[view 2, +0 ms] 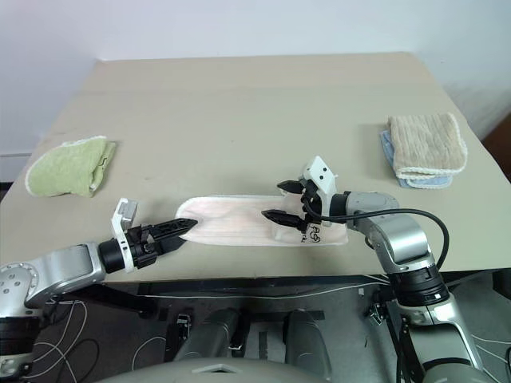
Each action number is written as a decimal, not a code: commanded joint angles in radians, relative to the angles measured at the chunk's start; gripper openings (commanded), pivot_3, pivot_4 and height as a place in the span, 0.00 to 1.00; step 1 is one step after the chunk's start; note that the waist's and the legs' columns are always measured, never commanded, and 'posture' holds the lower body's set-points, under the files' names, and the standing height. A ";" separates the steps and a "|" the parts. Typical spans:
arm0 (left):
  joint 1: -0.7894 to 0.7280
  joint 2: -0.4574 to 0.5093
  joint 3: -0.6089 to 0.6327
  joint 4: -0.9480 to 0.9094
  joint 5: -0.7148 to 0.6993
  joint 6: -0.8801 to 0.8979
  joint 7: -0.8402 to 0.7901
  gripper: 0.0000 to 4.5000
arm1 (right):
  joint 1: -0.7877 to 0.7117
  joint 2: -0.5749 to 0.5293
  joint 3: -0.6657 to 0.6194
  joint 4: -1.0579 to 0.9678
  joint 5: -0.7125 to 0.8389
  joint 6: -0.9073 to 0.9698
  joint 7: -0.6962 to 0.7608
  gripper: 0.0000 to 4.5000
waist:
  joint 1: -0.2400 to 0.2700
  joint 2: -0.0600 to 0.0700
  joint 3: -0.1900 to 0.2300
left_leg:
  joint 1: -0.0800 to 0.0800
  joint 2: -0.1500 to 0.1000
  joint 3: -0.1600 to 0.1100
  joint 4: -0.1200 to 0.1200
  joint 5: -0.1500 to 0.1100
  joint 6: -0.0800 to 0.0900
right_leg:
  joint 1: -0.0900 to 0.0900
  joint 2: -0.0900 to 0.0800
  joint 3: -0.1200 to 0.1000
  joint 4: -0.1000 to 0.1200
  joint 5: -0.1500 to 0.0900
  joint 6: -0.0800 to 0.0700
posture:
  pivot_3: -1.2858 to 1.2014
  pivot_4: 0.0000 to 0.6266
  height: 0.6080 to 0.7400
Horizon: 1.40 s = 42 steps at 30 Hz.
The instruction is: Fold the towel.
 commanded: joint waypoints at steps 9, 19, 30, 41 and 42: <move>-0.007 0.002 0.042 0.000 0.034 -0.104 -0.001 0.03 | 0.000 -0.009 -0.010 -0.018 -0.007 -0.024 0.006 1.00 | 0.002 0.000 0.000 | -0.003 0.000 0.002 -0.003 0.000 0.000 | -0.003 0.000 0.002 -0.004 0.000 0.001 | 0.52 0.24 1.00; -0.019 0.007 0.056 -0.057 0.007 -0.095 -0.121 0.01 | -0.005 -0.011 -0.016 -0.017 -0.010 -0.026 0.004 1.00 | 0.002 0.000 0.000 | -0.003 0.000 0.003 -0.005 0.000 0.000 | -0.004 0.000 0.002 -0.005 0.000 0.000 | 0.52 0.24 1.00; 0.019 0.057 0.020 -0.057 0.048 -0.040 -0.161 0.01 | 0.008 -0.022 -0.023 -0.026 -0.008 -0.024 0.001 1.00 | 0.001 0.000 0.000 | -0.002 0.000 0.004 -0.008 0.000 0.000 | -0.004 0.000 0.003 -0.005 0.000 0.000 | 0.52 0.24 1.00; 0.074 0.070 0.065 -0.070 0.092 -0.071 -0.200 0.67 | 0.013 -0.025 -0.008 -0.019 -0.019 -0.038 0.004 1.00 | 0.000 0.000 0.000 | -0.003 0.000 0.004 -0.009 0.000 0.000 | -0.005 0.000 0.004 -0.006 0.000 0.000 | 0.52 0.24 1.00; 0.089 0.076 0.070 -0.073 0.070 -0.071 -0.187 0.73 | 0.012 -0.025 -0.007 -0.016 -0.020 -0.040 0.006 1.00 | 0.000 0.000 0.000 | -0.003 0.000 0.005 -0.009 0.000 0.000 | -0.005 0.000 0.005 -0.006 0.000 0.000 | 0.52 0.24 1.00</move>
